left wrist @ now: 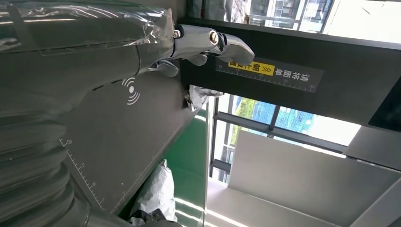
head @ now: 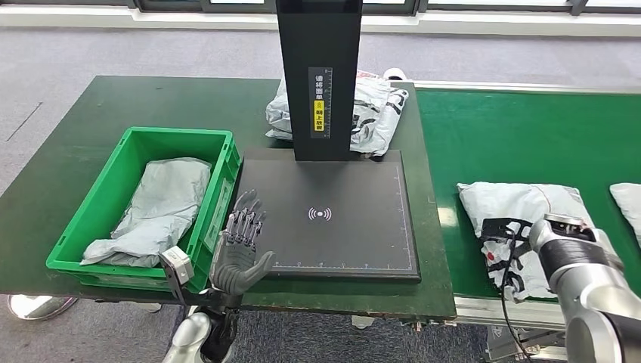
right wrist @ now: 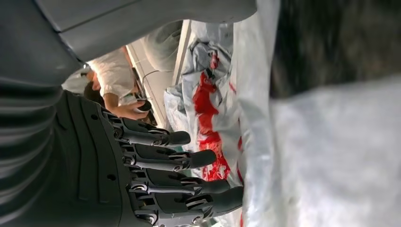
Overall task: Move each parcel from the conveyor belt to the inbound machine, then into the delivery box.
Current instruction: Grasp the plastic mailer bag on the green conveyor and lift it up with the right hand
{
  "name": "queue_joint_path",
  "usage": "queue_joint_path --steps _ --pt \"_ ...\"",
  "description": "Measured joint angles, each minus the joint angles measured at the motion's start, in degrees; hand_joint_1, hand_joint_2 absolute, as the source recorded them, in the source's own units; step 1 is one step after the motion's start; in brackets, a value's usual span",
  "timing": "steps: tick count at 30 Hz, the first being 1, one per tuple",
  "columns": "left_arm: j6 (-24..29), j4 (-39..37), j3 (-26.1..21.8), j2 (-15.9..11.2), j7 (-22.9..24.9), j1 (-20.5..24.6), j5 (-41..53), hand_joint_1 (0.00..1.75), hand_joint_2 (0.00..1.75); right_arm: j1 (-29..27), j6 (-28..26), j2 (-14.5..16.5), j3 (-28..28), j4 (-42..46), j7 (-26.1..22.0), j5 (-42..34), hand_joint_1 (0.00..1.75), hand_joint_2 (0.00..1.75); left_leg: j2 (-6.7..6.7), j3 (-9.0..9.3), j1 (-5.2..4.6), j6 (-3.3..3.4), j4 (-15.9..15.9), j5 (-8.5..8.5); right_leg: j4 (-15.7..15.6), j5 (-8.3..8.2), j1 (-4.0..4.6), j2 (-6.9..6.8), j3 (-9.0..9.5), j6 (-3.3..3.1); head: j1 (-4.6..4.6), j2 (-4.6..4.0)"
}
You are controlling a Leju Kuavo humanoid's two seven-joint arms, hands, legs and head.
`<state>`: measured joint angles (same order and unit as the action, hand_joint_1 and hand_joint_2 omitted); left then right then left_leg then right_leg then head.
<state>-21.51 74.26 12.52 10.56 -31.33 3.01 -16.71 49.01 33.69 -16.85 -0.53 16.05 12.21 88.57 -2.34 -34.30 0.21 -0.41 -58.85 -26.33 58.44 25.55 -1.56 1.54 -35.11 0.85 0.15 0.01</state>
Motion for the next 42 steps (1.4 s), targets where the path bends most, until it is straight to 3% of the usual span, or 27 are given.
queue_joint_path --steps 2,3,24,32,33,34,36,37,38,42 --pt "0.0 -0.1 -0.1 0.1 0.0 -0.1 0.2 0.0 1.75 0.4 2.8 0.5 -1.1 -0.1 -0.7 0.7 1.46 1.75 0.0 0.0 0.0 0.0 0.0 0.0 0.0 0.0 0.0 0.0 0.0 0.0 -0.01 0.0" --pt "0.1 -0.2 -0.1 0.2 0.0 -0.2 0.3 0.0 1.75 0.6 3.9 0.8 -1.7 -0.1 -0.9 1.0 1.75 1.75 0.0 0.0 0.0 0.0 0.0 0.0 0.0 0.0 0.0 0.01 0.0 0.0 -0.01 0.01" --pt "0.2 -0.1 -1.5 0.8 -0.1 -2.1 1.5 0.0 1.75 1.6 5.4 3.4 -3.3 -0.3 1.4 -0.8 1.75 1.75 -0.01 0.01 0.01 0.0 0.0 0.0 0.0 0.0 0.01 0.0 -0.01 0.0 0.0 0.0" --pt "0.3 0.0 -1.7 0.9 -0.1 -2.3 1.7 0.0 1.75 0.7 1.3 3.6 -3.3 -0.5 1.3 -2.0 1.75 1.75 0.01 -0.01 0.01 0.0 0.0 0.0 0.0 0.0 0.0 0.0 -0.01 0.0 0.0 0.0" --pt "0.3 0.2 -1.8 0.9 -0.1 -2.5 1.7 0.0 1.75 0.6 -0.6 3.8 -3.3 -0.5 1.4 -2.6 1.66 1.75 0.02 -0.01 0.01 0.0 0.0 0.0 0.0 0.0 0.0 0.0 -0.01 0.0 0.0 0.0" --pt "0.5 0.5 -2.0 0.9 -0.1 -2.7 1.7 0.0 1.75 0.6 -3.4 3.9 -3.3 -0.5 1.8 -3.4 1.33 1.75 0.05 -0.01 0.01 0.0 0.0 0.0 0.0 0.0 0.0 0.01 -0.01 0.0 0.0 0.0" --pt "1.0 1.5 -2.5 1.0 0.1 -3.6 1.7 0.0 1.75 0.9 -10.7 4.4 -3.3 -0.4 3.0 -5.5 0.45 1.75 0.07 0.0 0.01 0.0 0.0 0.0 0.0 0.0 0.01 0.02 -0.01 0.0 0.0 0.0" --pt "1.4 2.2 -2.7 1.0 0.3 -4.2 1.7 0.0 1.75 1.1 -14.8 4.7 -3.1 -0.4 3.5 -6.6 0.1 1.75 0.07 0.0 0.01 0.0 0.0 0.0 0.0 0.0 0.01 0.02 -0.01 0.0 0.0 0.0" --pt "1.7 2.9 -2.9 1.0 0.7 -4.8 1.6 0.0 1.75 1.4 -18.8 5.0 -2.9 -0.2 3.9 -7.3 0.0 1.75 0.07 0.0 0.01 -0.01 0.0 0.0 0.0 0.0 0.01 0.03 -0.02 0.0 0.0 0.01" --pt "2.7 6.4 -3.5 1.4 2.2 -7.3 1.4 0.0 1.75 3.3 -32.1 6.1 -2.3 0.9 3.3 -8.7 0.0 1.75 0.04 0.01 0.02 -0.01 0.0 0.01 0.0 0.0 0.01 0.03 -0.03 0.0 0.0 0.0"
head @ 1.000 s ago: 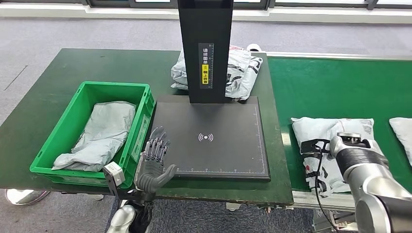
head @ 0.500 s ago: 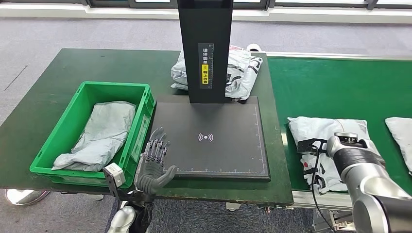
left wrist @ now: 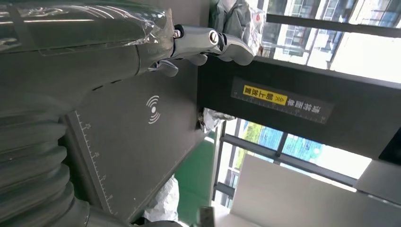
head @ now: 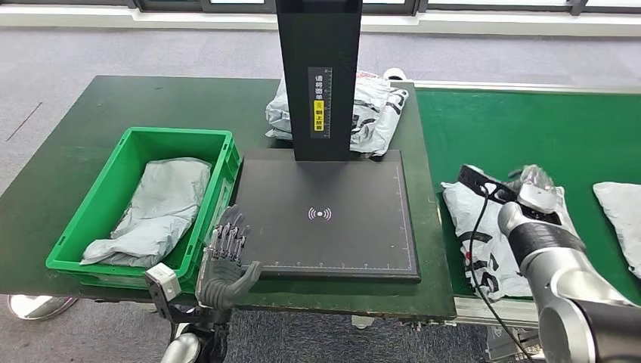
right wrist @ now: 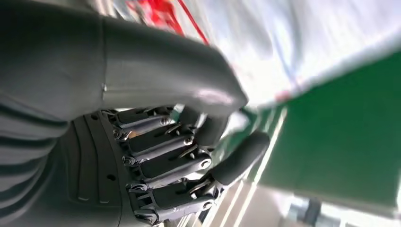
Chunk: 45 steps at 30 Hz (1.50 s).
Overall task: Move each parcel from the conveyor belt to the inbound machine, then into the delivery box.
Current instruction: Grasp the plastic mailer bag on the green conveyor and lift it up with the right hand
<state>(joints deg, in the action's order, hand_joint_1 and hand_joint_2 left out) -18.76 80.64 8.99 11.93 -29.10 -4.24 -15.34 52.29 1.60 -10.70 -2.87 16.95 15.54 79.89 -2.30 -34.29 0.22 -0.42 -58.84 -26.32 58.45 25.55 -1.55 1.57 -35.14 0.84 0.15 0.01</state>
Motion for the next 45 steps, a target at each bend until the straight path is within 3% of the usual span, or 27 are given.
queue_joint_path --steps 5,13,19,28,34,45 --pt "0.4 1.9 -0.3 0.5 0.7 -1.2 0.2 0.0 1.75 1.0 -5.4 0.5 0.8 1.2 -0.9 -0.3 0.0 1.75 -0.04 -0.01 0.0 0.0 0.0 0.0 0.0 0.0 -0.01 -0.03 0.01 0.0 0.0 0.0" --pt "0.4 1.9 -0.4 0.9 0.7 -1.4 0.4 0.0 1.75 0.8 -4.9 0.6 0.8 1.5 0.0 0.6 0.0 1.75 -0.02 0.0 -0.01 0.0 0.0 0.0 0.0 0.0 -0.01 -0.01 0.0 0.0 0.0 0.0" --pt "-0.6 0.5 -0.4 1.0 0.6 -0.8 1.2 0.0 1.75 0.3 6.5 0.6 0.8 1.1 3.8 3.5 0.0 1.75 -0.01 0.01 0.0 0.0 0.0 0.0 0.0 0.0 0.0 -0.01 -0.03 0.0 0.0 0.0" --pt "-1.1 -1.6 -0.4 1.1 0.4 0.2 1.6 0.0 1.75 -1.2 15.7 0.6 0.8 0.2 4.6 6.1 0.0 1.75 0.04 0.0 -0.01 0.0 0.0 0.0 0.0 0.0 -0.01 0.06 -0.07 0.0 0.0 0.0" --pt "-1.8 -3.5 -0.4 1.1 0.4 1.3 1.6 0.0 1.75 -4.0 23.2 0.2 0.6 -0.3 0.8 8.4 0.0 1.75 0.04 0.0 -0.01 0.0 0.0 -0.01 0.0 0.0 -0.01 0.05 -0.07 0.0 0.0 0.0" --pt "-1.8 -5.8 -0.3 1.1 0.2 2.0 1.6 0.0 1.75 -7.5 27.2 0.1 -0.1 -0.6 -6.3 8.6 0.0 1.75 0.05 0.01 0.0 0.0 0.0 -0.01 0.0 0.0 0.0 0.07 -0.04 0.0 0.0 0.0"
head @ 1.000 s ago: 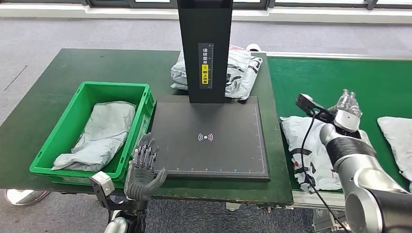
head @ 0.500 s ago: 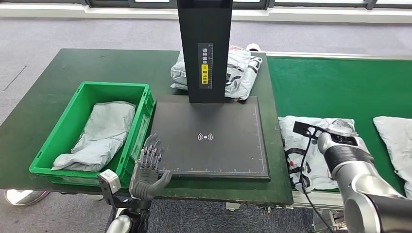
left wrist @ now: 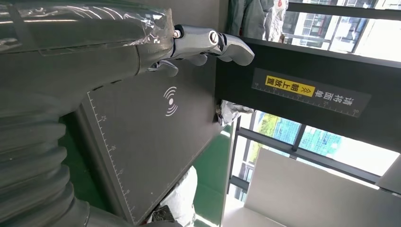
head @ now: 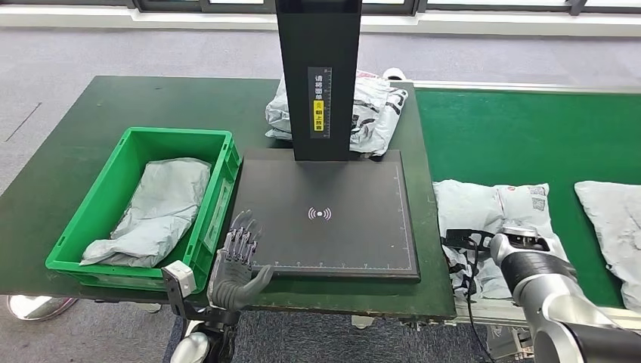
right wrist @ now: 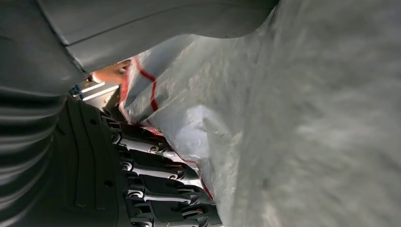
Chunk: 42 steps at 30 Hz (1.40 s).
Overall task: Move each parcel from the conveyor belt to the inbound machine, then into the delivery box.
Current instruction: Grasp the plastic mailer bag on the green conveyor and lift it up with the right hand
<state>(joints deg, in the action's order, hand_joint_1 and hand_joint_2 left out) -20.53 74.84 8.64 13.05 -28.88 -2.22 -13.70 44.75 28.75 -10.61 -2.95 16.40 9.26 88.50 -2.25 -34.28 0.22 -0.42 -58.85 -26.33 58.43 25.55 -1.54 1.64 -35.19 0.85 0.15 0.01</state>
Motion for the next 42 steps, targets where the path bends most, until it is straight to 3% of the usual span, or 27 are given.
queue_joint_path --steps 2,3,6,7,31,35,40,42 --pt "0.0 -0.1 0.0 0.0 0.0 0.0 0.0 0.0 1.75 -0.3 0.4 0.0 0.0 0.0 -0.7 -0.2 0.0 1.75 0.0 0.01 0.0 0.0 0.0 0.0 0.0 0.0 0.0 0.0 0.01 0.0 0.0 -0.01" --pt "0.0 -0.1 0.0 0.0 0.0 0.0 0.0 0.0 1.75 -0.5 0.7 0.0 0.0 0.0 -1.0 -0.3 0.17 1.75 0.0 0.02 0.0 0.0 0.0 0.0 0.0 0.0 0.0 0.0 0.02 0.0 0.0 0.0" --pt "-0.1 -0.3 0.1 0.0 0.0 0.0 0.0 0.0 1.75 -1.1 1.2 0.0 0.0 -0.1 -2.1 -0.8 1.47 1.75 0.0 0.08 0.0 0.01 0.0 -0.01 0.0 0.01 0.02 0.0 0.09 0.0 0.0 0.01" --pt "-0.1 -0.4 0.1 0.0 -0.1 0.0 0.0 0.0 1.75 -1.3 1.1 0.0 0.0 -0.1 -2.4 -1.1 1.75 1.75 0.01 0.13 0.0 0.01 0.0 -0.03 0.0 0.02 0.02 0.0 0.13 0.0 0.0 0.01" --pt "0.3 0.3 0.1 -0.2 -1.5 -1.8 0.7 0.0 1.75 -3.3 -2.7 0.3 -0.8 -0.2 -4.0 -5.7 1.75 1.75 0.16 0.9 0.01 -0.09 0.0 -0.24 -0.1 0.16 0.2 0.08 0.91 -0.02 0.0 -0.01" --pt "1.3 2.4 0.0 -0.2 -1.0 -3.5 0.8 0.0 1.75 -3.6 -7.5 0.9 1.6 -0.2 -7.1 -14.6 1.75 1.75 0.23 0.8 0.01 -0.15 0.0 -0.28 -0.1 0.15 0.2 0.24 0.84 -0.03 0.0 -0.01" --pt "3.4 6.2 -0.1 -0.3 -0.4 -6.1 0.4 0.0 1.75 -2.9 -8.5 2.3 11.1 0.4 -20.7 -34.7 1.75 1.75 0.36 0.3 0.01 -0.21 0.0 -0.38 0.0 0.14 0.19 0.43 0.74 -0.05 0.0 0.01" --pt "4.2 7.3 -0.1 -0.3 -0.3 -6.8 0.3 0.0 1.75 -2.1 -8.0 3.0 15.1 1.2 -23.9 -41.6 1.75 1.75 0.36 0.29 0.01 -0.21 0.0 -0.35 0.0 0.14 0.19 0.4 0.68 -0.06 0.0 0.01"
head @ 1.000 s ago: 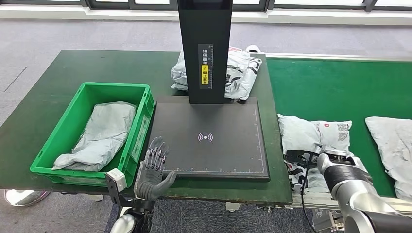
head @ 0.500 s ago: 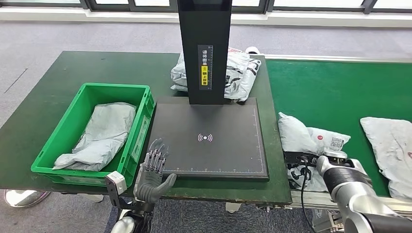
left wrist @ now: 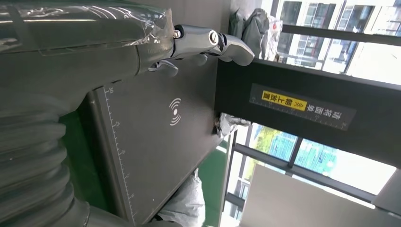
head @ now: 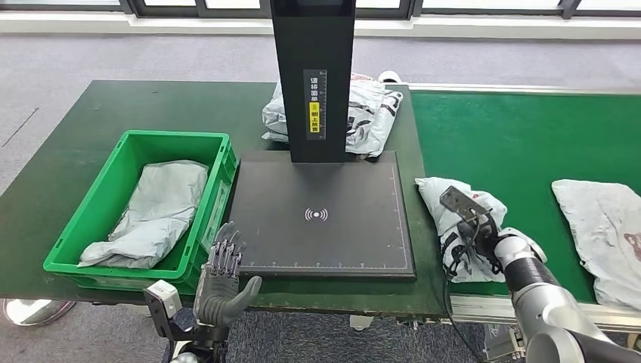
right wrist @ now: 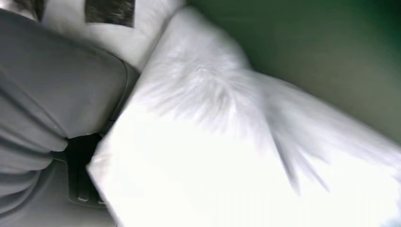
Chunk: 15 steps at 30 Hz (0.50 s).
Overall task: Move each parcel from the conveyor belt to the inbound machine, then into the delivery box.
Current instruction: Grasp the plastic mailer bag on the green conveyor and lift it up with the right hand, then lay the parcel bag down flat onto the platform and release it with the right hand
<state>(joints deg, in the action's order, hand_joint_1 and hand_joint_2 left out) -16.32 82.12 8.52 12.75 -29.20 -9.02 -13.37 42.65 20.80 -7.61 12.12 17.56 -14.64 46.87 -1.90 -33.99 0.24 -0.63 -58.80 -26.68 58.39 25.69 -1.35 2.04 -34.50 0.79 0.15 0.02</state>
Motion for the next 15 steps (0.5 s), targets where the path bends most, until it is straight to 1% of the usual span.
queue_joint_path --steps 4,6,11,15 --pt "0.7 1.3 -0.1 0.1 0.0 -0.9 0.2 0.0 1.75 1.2 1.0 1.8 5.8 3.7 -2.8 -12.6 1.75 1.75 -0.04 0.16 0.0 -0.04 0.0 0.21 0.0 -0.13 -0.02 -0.06 -0.29 -0.04 0.0 -0.01" --pt "0.8 1.4 -0.2 0.3 0.0 -1.0 0.4 0.0 1.75 1.9 1.3 2.5 7.3 5.6 -3.3 -16.6 1.75 1.75 -0.08 0.09 0.0 -0.05 0.0 0.27 0.1 -0.17 -0.03 -0.06 -0.39 -0.05 0.0 -0.01" --pt "0.8 1.3 -0.3 0.5 0.0 -0.8 0.9 0.0 1.75 2.4 1.4 3.4 7.7 9.6 -4.2 -23.1 1.75 1.75 -0.17 0.0 0.0 -0.04 0.0 0.26 0.1 -0.16 -0.05 -0.11 -0.44 -0.05 0.0 -0.02" --pt "0.8 0.8 -0.3 0.7 -0.3 -0.2 1.3 0.0 1.75 2.4 -0.2 3.9 7.2 13.4 -4.2 -29.8 1.75 1.75 -0.17 -0.04 0.0 -0.02 0.0 0.26 0.1 -0.15 -0.08 -0.13 -0.47 -0.04 0.0 -0.01"
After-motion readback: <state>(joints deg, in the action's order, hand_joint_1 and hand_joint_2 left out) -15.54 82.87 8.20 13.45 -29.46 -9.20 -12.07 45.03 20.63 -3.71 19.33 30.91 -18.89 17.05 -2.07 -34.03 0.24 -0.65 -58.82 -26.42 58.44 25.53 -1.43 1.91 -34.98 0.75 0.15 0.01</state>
